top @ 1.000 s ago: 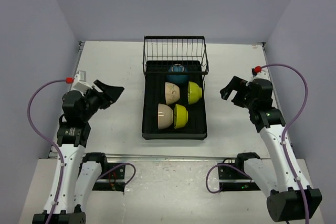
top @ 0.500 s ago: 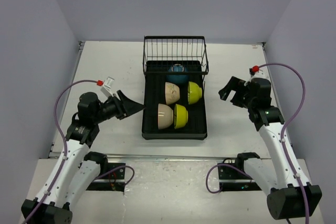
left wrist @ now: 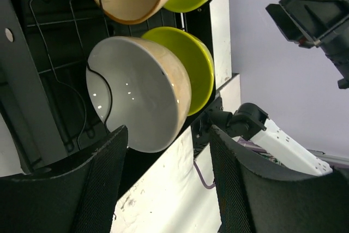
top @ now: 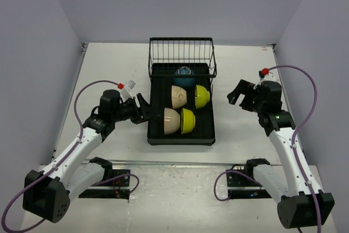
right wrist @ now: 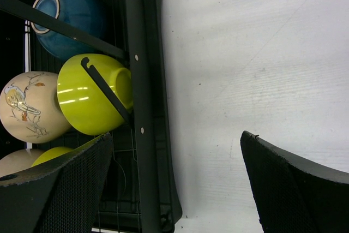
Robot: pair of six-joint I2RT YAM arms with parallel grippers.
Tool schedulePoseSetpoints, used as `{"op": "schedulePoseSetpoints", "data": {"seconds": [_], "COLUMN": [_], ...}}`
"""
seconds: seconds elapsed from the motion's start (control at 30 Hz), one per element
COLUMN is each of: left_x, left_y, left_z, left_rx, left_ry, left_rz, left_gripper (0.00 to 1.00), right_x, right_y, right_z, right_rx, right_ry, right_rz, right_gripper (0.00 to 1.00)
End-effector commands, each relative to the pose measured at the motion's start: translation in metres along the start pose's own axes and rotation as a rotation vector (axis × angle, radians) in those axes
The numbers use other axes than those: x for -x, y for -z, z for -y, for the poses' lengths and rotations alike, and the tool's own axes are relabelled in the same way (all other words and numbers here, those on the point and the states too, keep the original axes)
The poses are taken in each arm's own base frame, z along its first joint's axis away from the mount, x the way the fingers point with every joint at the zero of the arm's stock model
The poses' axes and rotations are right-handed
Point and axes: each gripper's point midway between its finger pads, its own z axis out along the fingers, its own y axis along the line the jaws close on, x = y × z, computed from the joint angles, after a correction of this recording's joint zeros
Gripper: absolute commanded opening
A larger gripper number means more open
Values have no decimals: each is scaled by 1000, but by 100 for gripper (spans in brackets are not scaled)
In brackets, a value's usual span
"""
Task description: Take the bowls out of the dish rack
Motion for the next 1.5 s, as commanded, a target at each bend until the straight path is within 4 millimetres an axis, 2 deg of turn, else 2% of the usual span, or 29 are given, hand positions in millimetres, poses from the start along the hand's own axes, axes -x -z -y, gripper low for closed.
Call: {"op": "schedulePoseSetpoints", "data": {"seconds": [0.0,0.47,0.63,0.73,0.9,1.07,1.33,1.47], "left_x": [9,0,-5,-5,-7,-11,-13,-17], "left_y": [-8,-40,-51,-54,-54,-55,-56,-57], "left_z": [8,20,22,21,21,19,21,17], "left_rx": [-47,-118,-130,-131,-131,-144,-164,-160], "left_ry": [-54,-60,-54,-53,-51,-39,-33,-18], "left_rz": [21,-35,-58,-62,-70,-83,-102,-118], "left_gripper": [61,57,51,44,40,22,13,13], "right_x": [22,25,25,28,30,26,26,29], "right_y": [10,9,9,10,11,11,11,13], "right_z": [-11,-7,-4,-4,-5,-3,-5,-6], "right_rx": [26,1,-14,-15,-17,-16,-9,-12], "right_ry": [30,35,42,44,46,45,43,44], "right_rz": [58,66,71,75,84,77,74,79], "right_gripper": [99,99,99,99,99,99,99,99]}}
